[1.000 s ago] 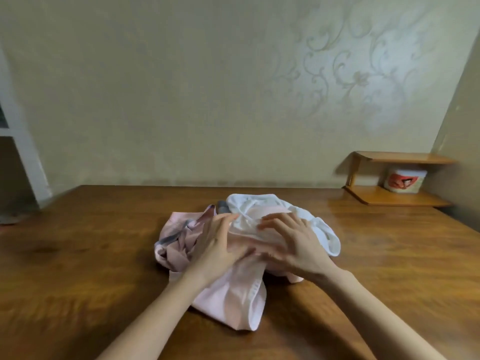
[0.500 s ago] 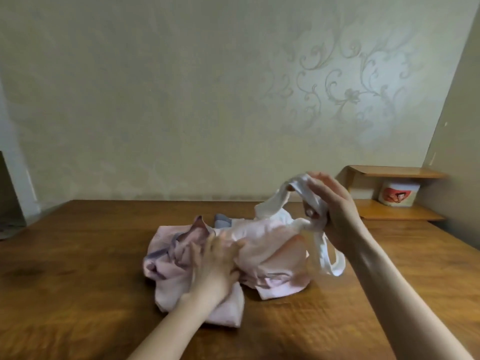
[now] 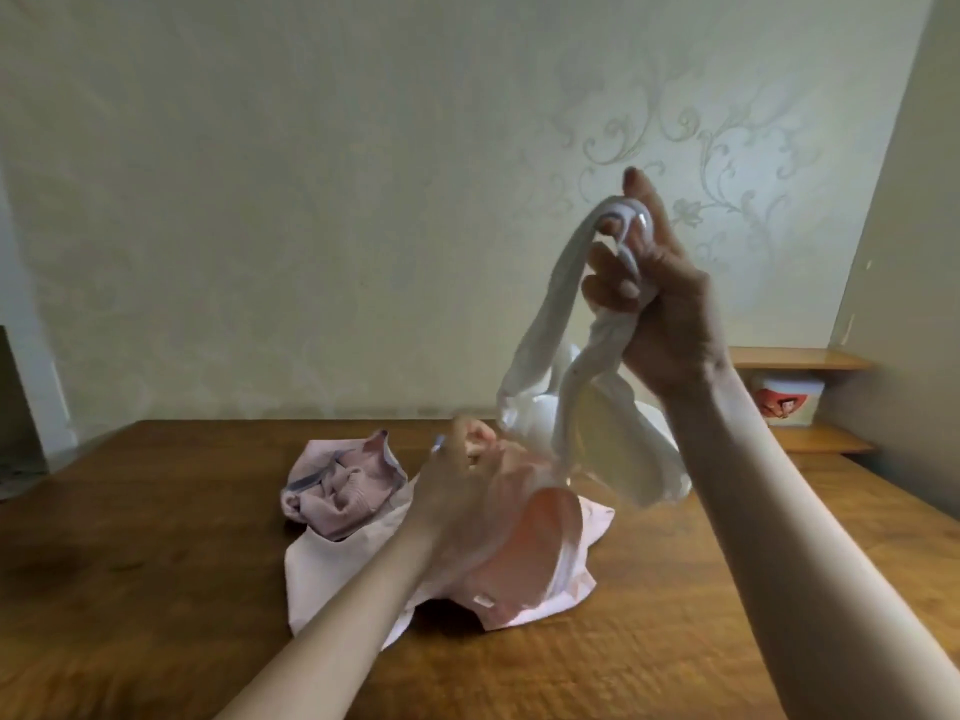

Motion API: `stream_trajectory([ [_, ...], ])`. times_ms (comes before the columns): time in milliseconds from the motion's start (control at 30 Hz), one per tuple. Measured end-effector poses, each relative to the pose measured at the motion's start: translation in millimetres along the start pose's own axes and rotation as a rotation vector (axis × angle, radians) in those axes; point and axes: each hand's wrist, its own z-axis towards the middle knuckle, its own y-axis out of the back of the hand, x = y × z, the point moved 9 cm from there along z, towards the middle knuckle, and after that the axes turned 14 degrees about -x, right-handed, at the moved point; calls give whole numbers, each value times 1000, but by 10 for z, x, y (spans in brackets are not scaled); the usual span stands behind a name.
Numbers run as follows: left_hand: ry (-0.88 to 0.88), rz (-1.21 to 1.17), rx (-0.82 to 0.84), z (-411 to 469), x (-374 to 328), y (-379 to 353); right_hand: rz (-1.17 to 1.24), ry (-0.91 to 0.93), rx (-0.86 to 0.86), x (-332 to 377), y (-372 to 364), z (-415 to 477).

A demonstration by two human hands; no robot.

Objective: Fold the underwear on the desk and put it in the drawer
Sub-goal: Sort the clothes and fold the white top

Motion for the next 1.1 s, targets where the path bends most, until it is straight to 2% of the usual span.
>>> stream_trajectory([
  [67, 24, 11, 67, 66, 74, -63, 135, 2, -92, 68, 229, -5],
  [167, 110, -42, 322, -44, -15, -394, 443, -92, -51, 93, 241, -5],
  [267, 101, -108, 494, -216, -228, -691, 499, -198, 30, 112, 10, 32],
  [333, 88, -211, 531, -317, -361, -757, 486, -230, -1, 94, -2, 51],
  [400, 142, -418, 491, -348, -426, -677, 366, -168, -172, 79, 255, 89],
  [467, 292, -662, 391, -260, -447, -433, 140, -151, -341, -15, 632, 18],
  [533, 492, -970, 335, -166, -400, -169, -154, -196, -564, -175, 1120, -168],
  [567, 521, -1030, 302, -131, -371, -26, -321, -218, -666, -243, 1347, -286],
  [633, 420, -923, 177, -60, -337, 256, -536, -321, -757, -431, 1597, -518],
  [700, 169, -655, -27, 25, -328, 558, -559, -430, -814, -613, 1688, -672],
  [733, 4, -488, -157, 52, -373, 739, -531, -457, -857, -660, 1717, -721],
  [800, -417, 1, -367, 17, -568, 953, -412, -427, -963, -666, 1810, -745],
  [833, -611, 253, -409, -54, -616, 909, -330, -385, -988, -655, 1852, -730],
  [867, -750, 439, -360, -144, -580, 766, -246, -351, -977, -660, 1859, -707],
  [900, -767, 554, -203, -206, -445, 580, -208, -329, -961, -656, 1849, -700],
  [933, -688, 607, -6, -256, -258, 401, -259, -351, -944, -673, 1862, -726],
  [1000, -383, 568, 429, -391, 200, 143, -650, -452, -876, -726, 1858, -834],
  [1033, -274, 505, 514, -425, 288, 114, -918, -509, -826, -740, 1849, -900],
  [1067, -221, 455, 486, -368, 293, 147, -1228, -547, -750, -750, 1833, -949],
  [1100, -209, 422, 390, -261, 249, 228, -1561, -529, -680, -718, 1832, -957],
])
